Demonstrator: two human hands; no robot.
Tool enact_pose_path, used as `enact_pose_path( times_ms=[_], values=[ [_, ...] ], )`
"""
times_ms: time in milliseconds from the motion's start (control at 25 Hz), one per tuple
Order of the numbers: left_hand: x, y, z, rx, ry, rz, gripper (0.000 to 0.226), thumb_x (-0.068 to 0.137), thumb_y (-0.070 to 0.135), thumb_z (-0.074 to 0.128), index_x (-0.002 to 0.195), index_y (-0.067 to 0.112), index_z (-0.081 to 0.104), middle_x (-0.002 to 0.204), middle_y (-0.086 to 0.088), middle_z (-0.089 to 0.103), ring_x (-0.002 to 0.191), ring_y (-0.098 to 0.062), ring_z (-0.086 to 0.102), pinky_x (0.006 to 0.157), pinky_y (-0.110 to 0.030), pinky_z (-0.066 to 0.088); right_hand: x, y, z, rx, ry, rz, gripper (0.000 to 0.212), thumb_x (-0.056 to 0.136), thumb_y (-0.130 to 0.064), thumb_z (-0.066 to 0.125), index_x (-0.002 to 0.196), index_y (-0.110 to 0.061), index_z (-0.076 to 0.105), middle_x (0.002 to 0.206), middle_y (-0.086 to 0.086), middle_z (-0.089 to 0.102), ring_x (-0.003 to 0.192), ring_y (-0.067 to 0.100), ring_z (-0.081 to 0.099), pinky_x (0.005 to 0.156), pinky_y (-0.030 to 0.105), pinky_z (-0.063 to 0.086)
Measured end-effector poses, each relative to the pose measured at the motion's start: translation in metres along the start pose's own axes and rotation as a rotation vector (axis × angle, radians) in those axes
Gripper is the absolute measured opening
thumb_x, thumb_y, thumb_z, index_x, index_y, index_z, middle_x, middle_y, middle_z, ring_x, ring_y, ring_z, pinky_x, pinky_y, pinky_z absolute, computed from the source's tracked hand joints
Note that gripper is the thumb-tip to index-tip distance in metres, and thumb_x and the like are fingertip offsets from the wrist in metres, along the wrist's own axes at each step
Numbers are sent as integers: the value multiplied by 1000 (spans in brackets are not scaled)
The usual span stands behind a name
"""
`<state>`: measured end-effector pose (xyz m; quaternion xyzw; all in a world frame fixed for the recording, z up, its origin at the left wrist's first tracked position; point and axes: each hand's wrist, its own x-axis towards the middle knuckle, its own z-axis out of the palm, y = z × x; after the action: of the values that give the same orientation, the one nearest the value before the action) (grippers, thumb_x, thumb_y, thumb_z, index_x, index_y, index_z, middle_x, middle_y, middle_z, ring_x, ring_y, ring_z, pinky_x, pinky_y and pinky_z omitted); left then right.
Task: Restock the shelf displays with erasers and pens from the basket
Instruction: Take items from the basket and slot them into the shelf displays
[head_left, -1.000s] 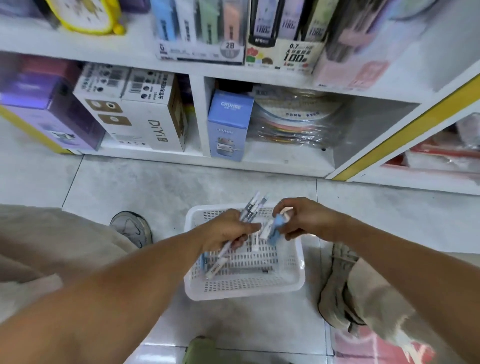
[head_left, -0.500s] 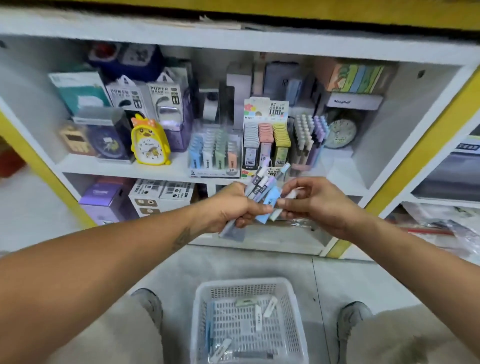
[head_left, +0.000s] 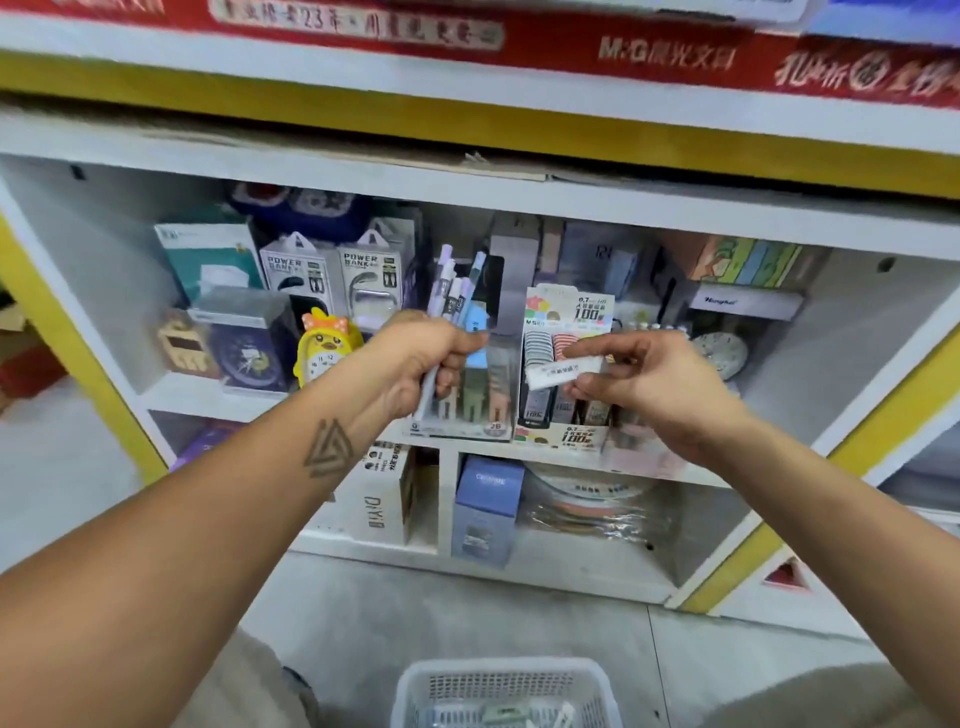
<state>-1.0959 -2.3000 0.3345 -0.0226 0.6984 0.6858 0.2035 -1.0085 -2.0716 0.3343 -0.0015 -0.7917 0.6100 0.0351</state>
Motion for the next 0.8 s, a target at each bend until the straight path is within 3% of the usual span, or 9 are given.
enact_pose_path(
  times_ms=[160,320,400,520,600,680,800],
  values=[
    [16,7,-12,16,-21,-25,19,86,13,73,83,11,54,43,3,40,31,-11,30,35,-18,28,14,-8,15,-39,-39,23,31,89,12,63,108,-11,73,106,6,76,90,16,76,81,21,58],
    [22,11,-31,62,-54,-86,16,88,14,71,90,12,54,44,4,39,31,-9,30,34,-15,28,37,-21,30,-458,20,-64,30,84,0,76,105,-21,75,91,-5,73,78,8,71,63,10,49],
    [23,13,-37,87,-74,-107,16,90,15,68,90,14,52,44,5,38,32,-9,29,34,-15,27,50,-26,36,-666,84,-128,26,84,-7,78,103,-26,77,84,-6,69,76,13,65,64,16,46],
    [23,15,-44,115,-73,-109,15,92,15,66,90,14,51,44,4,37,33,-9,29,36,-14,27,69,-29,46,-967,66,-234,26,95,-12,61,114,-28,72,97,-2,71,91,20,65,81,28,51],
    [21,14,-49,107,-72,-119,17,92,14,66,84,14,51,42,4,37,32,-9,28,36,-14,27,79,-25,52,-1159,64,-324,23,95,-13,56,108,-28,68,100,3,70,93,28,62,72,33,47],
    [18,13,-52,102,-66,-125,18,91,13,66,80,13,52,43,3,37,33,-9,29,36,-15,28,87,-19,57,-1265,65,-382,19,93,-14,60,103,-26,71,98,2,71,93,29,63,68,33,44],
    [16,10,-53,125,-66,-131,17,91,14,67,79,12,55,45,3,39,34,-9,30,37,-16,28,100,-7,64,-1299,1,-366,18,90,-10,66,104,-17,74,102,6,73,98,29,65,81,38,54]
  ],
)
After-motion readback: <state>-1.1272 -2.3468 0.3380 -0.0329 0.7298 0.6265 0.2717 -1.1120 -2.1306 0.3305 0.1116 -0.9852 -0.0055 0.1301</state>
